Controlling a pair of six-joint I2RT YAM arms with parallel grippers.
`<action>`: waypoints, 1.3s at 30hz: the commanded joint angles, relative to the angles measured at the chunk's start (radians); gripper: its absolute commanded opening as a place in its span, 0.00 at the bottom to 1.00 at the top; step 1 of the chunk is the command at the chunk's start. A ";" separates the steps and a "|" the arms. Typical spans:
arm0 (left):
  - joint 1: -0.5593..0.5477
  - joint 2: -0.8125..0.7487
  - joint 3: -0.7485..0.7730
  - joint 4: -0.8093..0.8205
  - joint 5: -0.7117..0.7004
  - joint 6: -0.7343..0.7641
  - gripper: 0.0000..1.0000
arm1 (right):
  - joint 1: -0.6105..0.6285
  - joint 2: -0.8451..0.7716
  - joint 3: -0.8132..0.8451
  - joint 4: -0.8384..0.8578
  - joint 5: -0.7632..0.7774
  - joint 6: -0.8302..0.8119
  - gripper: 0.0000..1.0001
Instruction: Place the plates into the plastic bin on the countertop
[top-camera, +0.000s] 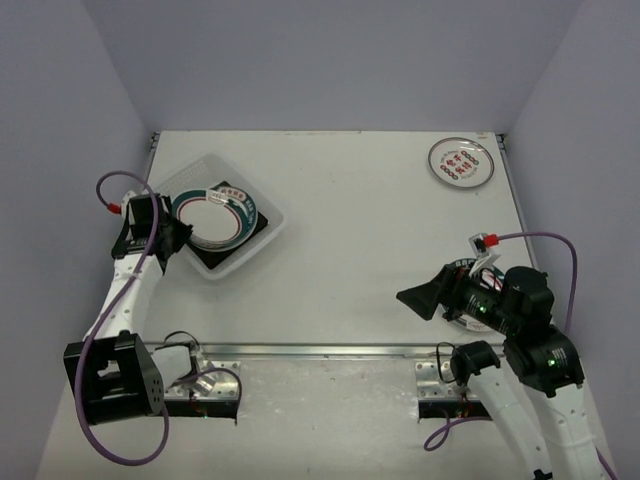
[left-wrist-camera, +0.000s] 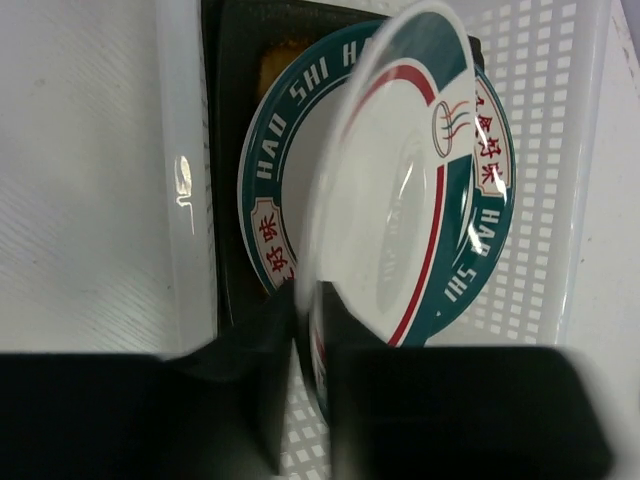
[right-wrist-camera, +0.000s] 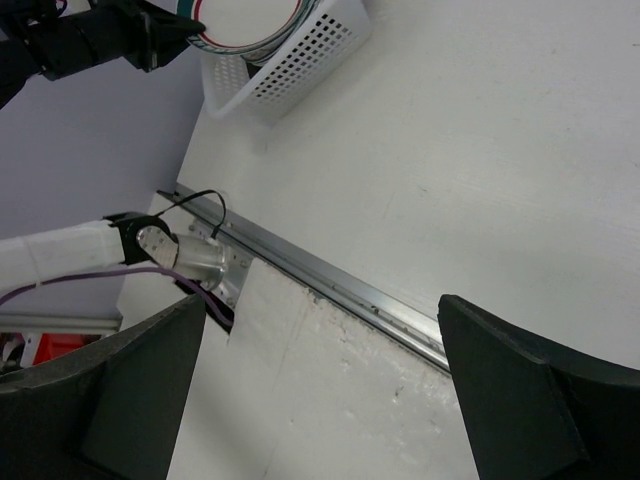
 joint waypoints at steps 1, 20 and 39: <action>0.012 -0.033 -0.026 0.121 0.070 0.032 0.31 | -0.004 0.020 -0.005 0.064 0.001 -0.027 0.99; -0.001 -0.016 0.034 0.001 0.247 0.151 1.00 | -0.003 0.204 -0.052 0.170 0.114 -0.070 0.99; -0.037 -0.558 -0.007 -0.080 0.249 0.320 1.00 | -0.360 1.046 0.041 0.855 0.187 0.368 0.99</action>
